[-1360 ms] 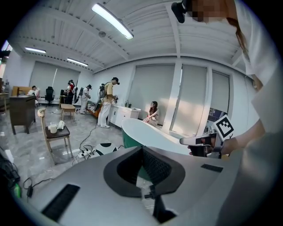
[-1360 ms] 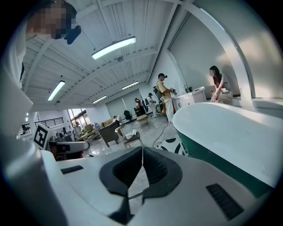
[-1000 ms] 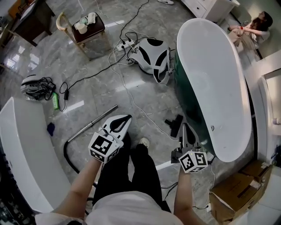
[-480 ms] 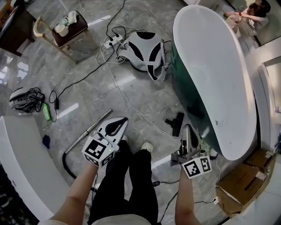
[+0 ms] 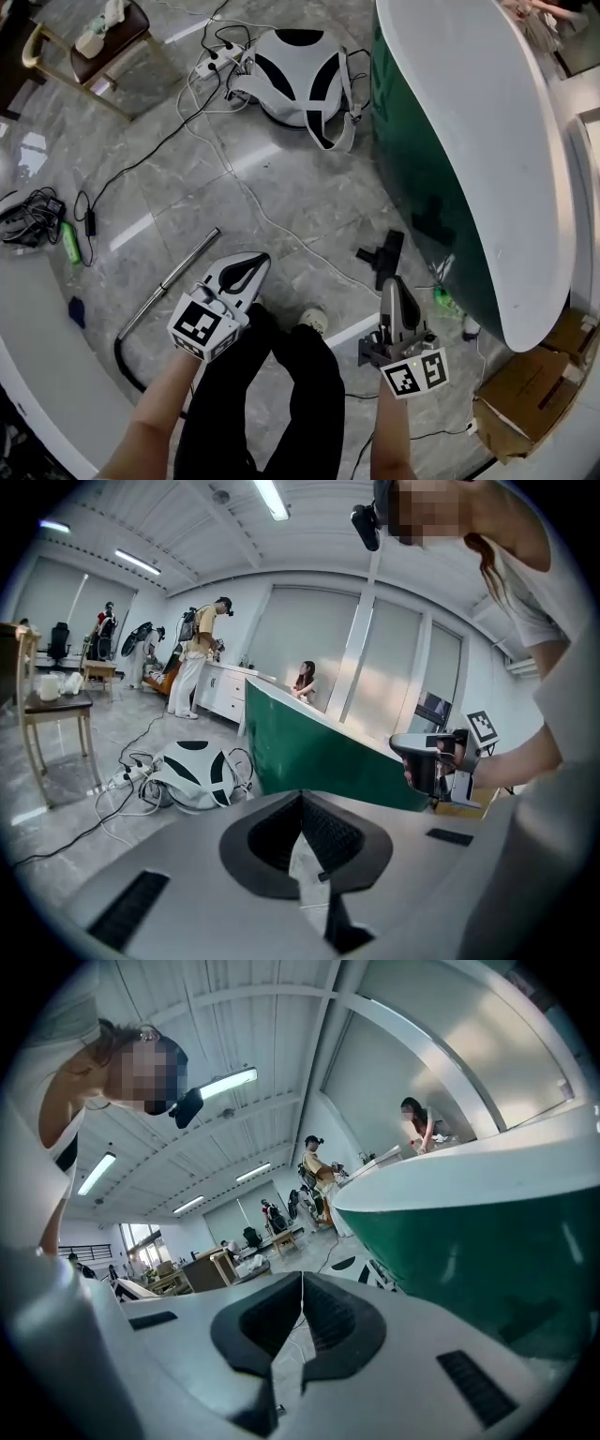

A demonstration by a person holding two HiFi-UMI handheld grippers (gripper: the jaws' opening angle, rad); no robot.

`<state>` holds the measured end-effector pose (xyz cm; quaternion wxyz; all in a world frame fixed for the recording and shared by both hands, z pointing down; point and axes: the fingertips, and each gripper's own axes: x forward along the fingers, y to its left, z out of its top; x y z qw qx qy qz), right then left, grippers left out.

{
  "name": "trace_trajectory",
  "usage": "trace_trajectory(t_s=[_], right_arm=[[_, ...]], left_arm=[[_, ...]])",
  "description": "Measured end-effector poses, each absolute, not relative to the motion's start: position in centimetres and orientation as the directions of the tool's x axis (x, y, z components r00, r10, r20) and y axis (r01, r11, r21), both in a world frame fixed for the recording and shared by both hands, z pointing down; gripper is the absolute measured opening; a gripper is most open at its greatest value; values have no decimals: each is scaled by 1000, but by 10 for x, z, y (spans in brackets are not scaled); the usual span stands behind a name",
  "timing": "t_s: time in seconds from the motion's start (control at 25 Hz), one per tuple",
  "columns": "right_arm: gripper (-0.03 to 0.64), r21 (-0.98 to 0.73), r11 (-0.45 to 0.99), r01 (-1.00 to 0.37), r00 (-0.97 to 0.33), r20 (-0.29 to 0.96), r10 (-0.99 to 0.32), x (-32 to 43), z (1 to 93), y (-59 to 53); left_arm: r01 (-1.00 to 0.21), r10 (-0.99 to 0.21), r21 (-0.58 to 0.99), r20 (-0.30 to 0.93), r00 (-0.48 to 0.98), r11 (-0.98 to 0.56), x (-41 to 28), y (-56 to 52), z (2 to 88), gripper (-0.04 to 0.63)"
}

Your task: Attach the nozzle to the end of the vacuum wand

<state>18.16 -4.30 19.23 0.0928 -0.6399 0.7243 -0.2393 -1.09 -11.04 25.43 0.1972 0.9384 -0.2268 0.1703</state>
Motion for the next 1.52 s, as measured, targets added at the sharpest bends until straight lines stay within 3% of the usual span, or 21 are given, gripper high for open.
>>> trace_trajectory(t_s=[0.36,0.64,1.0,1.52], right_arm=[[17,-481,49,-875,-158,188,-969,177,326,-49],[17,-423,128,-897,-236,214,-948,163,402,-50],[17,-489,81,-869,-191,181,-965,177,513,-61],[17,-382,215,-899,-283,133,-950,156,611,-95]], left_arm=[[-488,-333,286,451,828,-825,-27,-113,383,9],[-467,-296,277,486,822,-840,-27,-103,467,9],[-467,-311,294,447,838,-834,-5,-120,563,8],[-481,-351,289,402,846,-828,-9,-135,665,8]])
